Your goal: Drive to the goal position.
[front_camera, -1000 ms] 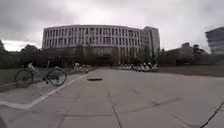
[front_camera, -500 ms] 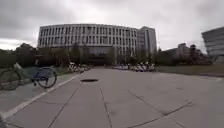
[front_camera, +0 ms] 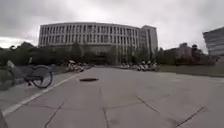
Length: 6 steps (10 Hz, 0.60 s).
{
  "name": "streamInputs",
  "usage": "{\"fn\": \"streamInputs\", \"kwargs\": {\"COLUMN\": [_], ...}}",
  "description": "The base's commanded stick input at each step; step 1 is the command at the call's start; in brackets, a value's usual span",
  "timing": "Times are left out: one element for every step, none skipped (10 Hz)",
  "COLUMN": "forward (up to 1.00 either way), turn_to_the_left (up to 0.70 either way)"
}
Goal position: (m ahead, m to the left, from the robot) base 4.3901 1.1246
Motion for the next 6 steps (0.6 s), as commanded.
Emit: {"fn": "streamInputs", "kwargs": {"forward": [0.7, 0.7, 0.7, 0.7, 0.7, 0.7], "turn_to_the_left": [0.0, 0.0, 0.04, 0.15, 0.26, 0.31]}}
